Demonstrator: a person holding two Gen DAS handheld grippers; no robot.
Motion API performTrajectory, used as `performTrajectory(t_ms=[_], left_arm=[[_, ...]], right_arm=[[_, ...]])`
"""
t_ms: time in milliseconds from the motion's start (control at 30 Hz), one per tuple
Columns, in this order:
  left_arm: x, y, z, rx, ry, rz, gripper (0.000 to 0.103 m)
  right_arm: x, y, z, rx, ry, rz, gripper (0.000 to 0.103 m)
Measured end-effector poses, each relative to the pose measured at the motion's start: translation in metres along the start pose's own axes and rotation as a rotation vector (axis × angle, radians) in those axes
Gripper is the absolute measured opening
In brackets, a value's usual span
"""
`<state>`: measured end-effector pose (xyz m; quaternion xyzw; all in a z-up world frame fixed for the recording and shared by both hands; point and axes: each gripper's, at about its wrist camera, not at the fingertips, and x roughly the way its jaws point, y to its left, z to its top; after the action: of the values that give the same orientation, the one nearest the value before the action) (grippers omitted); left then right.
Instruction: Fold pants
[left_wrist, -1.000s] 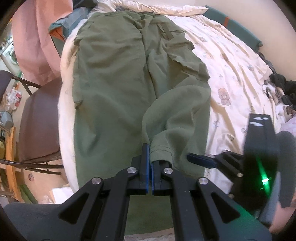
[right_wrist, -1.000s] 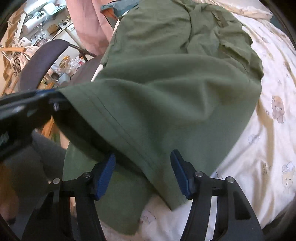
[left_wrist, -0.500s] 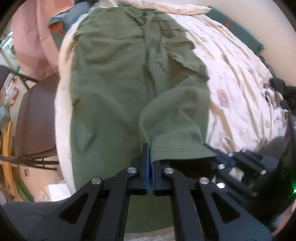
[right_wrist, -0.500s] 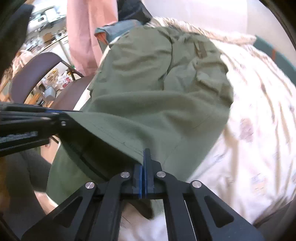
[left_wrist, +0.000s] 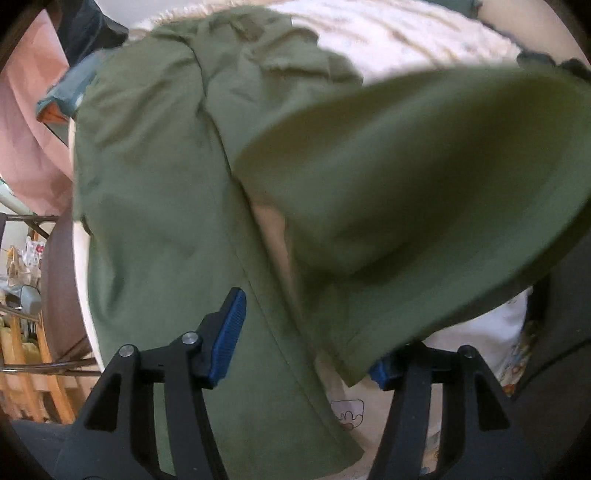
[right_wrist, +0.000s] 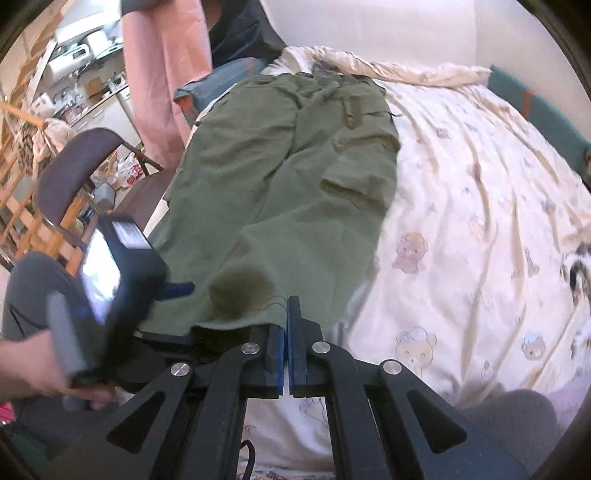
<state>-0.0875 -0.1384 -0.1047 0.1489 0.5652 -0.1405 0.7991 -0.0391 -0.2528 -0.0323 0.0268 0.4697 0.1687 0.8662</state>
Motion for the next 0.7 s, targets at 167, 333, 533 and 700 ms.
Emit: performTrajectory(t_ms=[167, 333, 533, 700], left_arm=[[-0.022, 0.028, -0.004, -0.125, -0.08, -0.174, 0.005], [-0.042, 0.035, -0.011, -0.116, -0.102, -0.214, 0.002], [-0.084, 0.02, -0.032, -0.048, -0.092, -0.278, 0.002], [-0.091, -0.006, -0.046, 0.052, -0.02, -0.289, 0.0]], right_arm=[[-0.004, -0.014, -0.008, 0.04, 0.009, -0.022, 0.0], [-0.004, -0.025, -0.01, 0.029, 0.048, -0.036, 0.0], [-0.021, -0.018, -0.03, -0.112, 0.157, -0.125, 0.0], [-0.048, -0.029, -0.045, -0.19, 0.211, -0.233, 0.0]])
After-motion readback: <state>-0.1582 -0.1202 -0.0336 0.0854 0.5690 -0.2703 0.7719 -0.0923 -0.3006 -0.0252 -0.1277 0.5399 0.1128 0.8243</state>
